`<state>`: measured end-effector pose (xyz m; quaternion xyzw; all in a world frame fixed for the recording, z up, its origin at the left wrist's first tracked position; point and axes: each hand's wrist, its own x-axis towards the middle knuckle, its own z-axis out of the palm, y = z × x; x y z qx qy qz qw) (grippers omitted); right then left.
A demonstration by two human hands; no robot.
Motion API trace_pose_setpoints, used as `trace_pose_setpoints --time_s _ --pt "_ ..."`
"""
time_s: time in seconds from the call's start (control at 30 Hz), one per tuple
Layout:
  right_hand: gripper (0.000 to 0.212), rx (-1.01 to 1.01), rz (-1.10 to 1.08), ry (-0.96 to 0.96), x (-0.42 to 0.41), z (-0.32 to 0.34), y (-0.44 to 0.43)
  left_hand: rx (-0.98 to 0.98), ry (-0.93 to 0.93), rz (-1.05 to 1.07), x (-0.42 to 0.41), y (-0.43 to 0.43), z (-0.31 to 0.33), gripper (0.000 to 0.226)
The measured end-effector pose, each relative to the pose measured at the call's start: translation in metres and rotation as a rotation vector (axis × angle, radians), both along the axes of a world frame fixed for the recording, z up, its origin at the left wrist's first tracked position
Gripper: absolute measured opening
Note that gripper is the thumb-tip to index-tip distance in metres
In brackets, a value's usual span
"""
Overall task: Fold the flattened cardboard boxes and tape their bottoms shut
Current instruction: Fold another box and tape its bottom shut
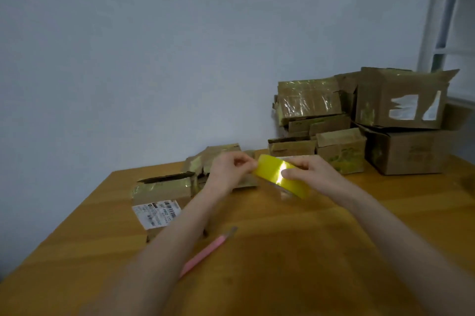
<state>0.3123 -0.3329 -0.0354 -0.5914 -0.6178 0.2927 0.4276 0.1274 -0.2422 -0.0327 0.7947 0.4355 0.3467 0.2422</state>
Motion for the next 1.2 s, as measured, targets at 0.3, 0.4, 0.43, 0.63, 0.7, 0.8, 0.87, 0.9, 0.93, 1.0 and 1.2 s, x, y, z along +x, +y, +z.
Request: trace_pose_setpoints --time_s 0.3,0.4,0.43,0.63,0.7,0.8,0.87,0.9,0.93,1.0,1.2 --pt "0.071 0.107 0.179 0.137 -0.082 0.061 0.053 -0.024 -0.232 0.167 -0.088 0.016 0.096 0.024" --pt "0.054 0.257 0.084 0.145 -0.104 0.080 0.075 0.001 -0.295 0.251 -0.120 0.020 0.103 0.023" --pt "0.052 0.288 0.094 0.131 -0.112 0.085 0.083 0.004 -0.327 0.279 -0.129 0.023 0.103 0.023" --pt "0.051 0.201 0.257 -0.105 -0.156 0.063 0.120 -0.129 -0.312 0.420 -0.181 0.039 0.048 0.027" --pt "0.051 0.197 0.275 -0.147 -0.166 0.055 0.128 -0.181 -0.321 0.460 -0.189 0.042 0.025 0.030" --pt "0.057 0.183 0.303 -0.166 -0.176 0.054 0.137 -0.176 -0.339 0.509 -0.195 0.047 0.011 0.034" --pt "0.064 0.145 0.287 -0.156 -0.175 0.047 0.138 -0.181 -0.347 0.519 -0.197 0.048 0.005 0.037" --pt "0.067 0.108 0.268 -0.112 -0.173 0.040 0.137 -0.187 -0.357 0.525 -0.199 0.049 0.002 0.037" --pt "0.067 0.066 0.253 -0.039 -0.171 0.033 0.136 -0.190 -0.370 0.529 -0.200 0.050 -0.002 0.037" --pt "0.061 0.020 0.248 0.106 -0.169 0.023 0.134 -0.190 -0.402 0.536 -0.203 0.052 -0.006 0.034" --pt "0.039 0.100 0.246 0.080 -0.182 0.043 0.140 -0.231 -0.435 0.600 -0.232 0.058 -0.015 0.029"
